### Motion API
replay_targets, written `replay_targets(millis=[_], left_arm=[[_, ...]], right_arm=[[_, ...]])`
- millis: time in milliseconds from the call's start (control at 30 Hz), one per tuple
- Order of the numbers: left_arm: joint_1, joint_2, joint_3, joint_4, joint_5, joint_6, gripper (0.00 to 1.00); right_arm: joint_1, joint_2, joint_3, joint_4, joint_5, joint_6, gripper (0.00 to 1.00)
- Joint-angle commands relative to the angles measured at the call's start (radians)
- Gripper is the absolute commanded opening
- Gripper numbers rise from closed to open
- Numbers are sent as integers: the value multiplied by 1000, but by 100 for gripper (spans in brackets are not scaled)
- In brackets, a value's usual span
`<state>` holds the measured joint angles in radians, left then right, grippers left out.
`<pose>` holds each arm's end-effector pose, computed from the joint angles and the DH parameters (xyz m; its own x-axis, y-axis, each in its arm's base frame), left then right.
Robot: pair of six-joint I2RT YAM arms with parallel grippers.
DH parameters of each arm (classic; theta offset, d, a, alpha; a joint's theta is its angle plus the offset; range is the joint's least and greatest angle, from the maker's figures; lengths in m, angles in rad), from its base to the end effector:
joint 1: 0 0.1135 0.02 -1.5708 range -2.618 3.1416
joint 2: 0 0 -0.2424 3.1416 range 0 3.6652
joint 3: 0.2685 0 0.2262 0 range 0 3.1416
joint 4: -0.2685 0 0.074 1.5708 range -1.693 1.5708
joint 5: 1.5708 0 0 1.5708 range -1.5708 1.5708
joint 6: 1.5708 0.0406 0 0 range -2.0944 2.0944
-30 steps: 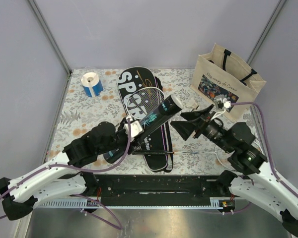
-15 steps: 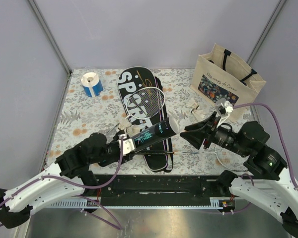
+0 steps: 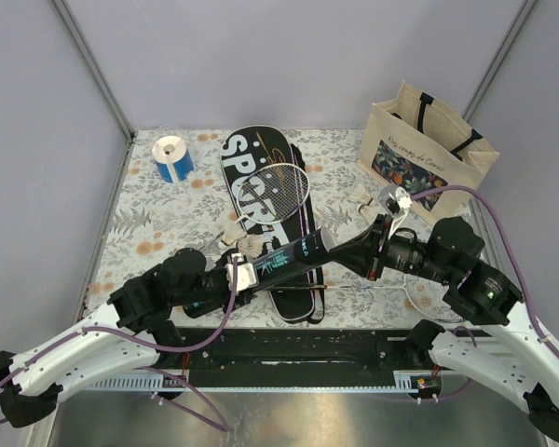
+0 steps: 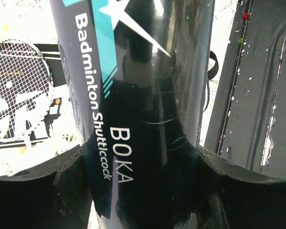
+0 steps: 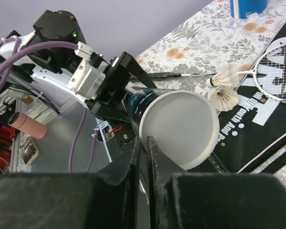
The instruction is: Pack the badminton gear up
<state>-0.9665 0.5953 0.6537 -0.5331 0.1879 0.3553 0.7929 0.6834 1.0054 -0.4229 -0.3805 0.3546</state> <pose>0.0704 -0.1152 0.2700 0.0706 0.4992 -0.8636 0.9368 0.2643 0.2294 0.0812 0.1039 0.3813 -0.3860 0.0676 -0.9200 -0.8389 0.3891 0.3805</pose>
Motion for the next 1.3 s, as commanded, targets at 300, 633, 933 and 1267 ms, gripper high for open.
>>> replay_targets(millis=[300, 633, 933, 1267], left_arm=[[-1, -14, 14, 104, -33, 1, 0], [-1, -6, 17, 97, -64, 2, 0], [-1, -3, 23, 93, -102, 5, 0], [-1, -2, 24, 99, -126, 5, 0]], right_arm=[[5, -25, 13, 107, -94, 26, 0], [5, -97, 38, 59, -9, -11, 0], [5, -137, 166, -40, 195, -108, 0], [3, -130, 161, -91, 287, -140, 0]])
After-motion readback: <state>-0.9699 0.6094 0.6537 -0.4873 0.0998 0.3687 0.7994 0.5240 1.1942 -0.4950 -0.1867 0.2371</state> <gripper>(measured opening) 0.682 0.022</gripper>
